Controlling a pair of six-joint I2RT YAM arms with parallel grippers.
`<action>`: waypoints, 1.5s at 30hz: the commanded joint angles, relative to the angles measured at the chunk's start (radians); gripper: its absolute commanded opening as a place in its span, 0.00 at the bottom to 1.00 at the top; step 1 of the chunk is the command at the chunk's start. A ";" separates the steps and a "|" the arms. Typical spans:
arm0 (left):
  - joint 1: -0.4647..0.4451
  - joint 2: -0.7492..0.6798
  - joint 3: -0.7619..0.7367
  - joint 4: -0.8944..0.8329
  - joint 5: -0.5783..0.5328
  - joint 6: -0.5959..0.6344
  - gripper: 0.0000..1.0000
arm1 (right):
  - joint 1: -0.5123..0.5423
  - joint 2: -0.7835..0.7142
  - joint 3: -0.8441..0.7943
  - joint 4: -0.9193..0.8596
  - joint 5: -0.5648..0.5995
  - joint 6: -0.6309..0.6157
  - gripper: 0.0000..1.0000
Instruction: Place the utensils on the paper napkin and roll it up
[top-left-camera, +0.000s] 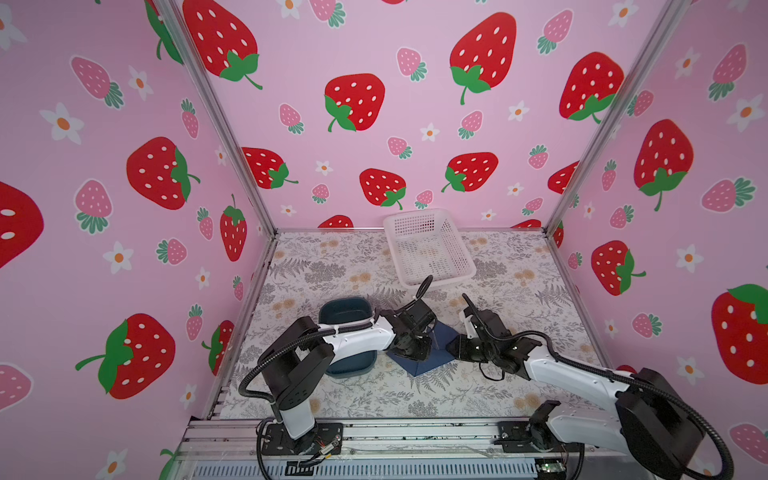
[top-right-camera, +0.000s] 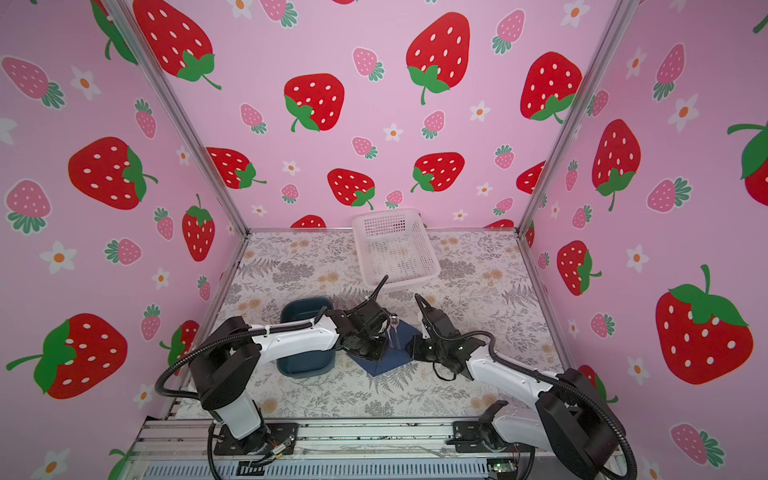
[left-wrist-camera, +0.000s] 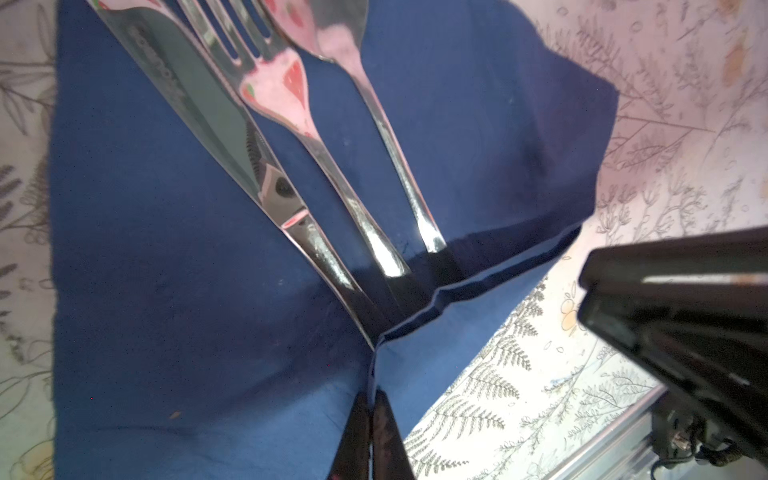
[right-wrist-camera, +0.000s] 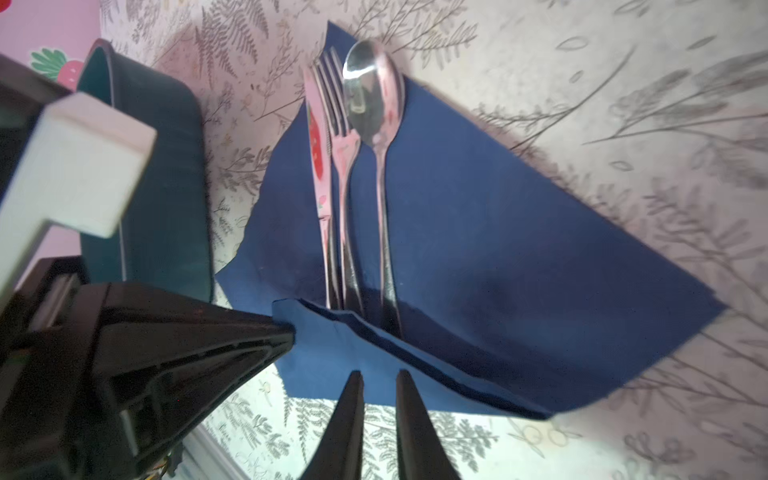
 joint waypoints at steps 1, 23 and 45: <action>0.003 0.011 0.036 -0.018 -0.013 0.012 0.08 | -0.003 0.056 -0.004 0.038 -0.077 -0.020 0.19; 0.003 -0.138 -0.037 -0.044 -0.015 -0.061 0.30 | -0.002 0.094 -0.047 -0.012 0.054 0.102 0.19; -0.005 -0.076 -0.140 0.087 0.095 -0.193 0.12 | -0.002 0.079 -0.070 0.000 0.069 0.121 0.19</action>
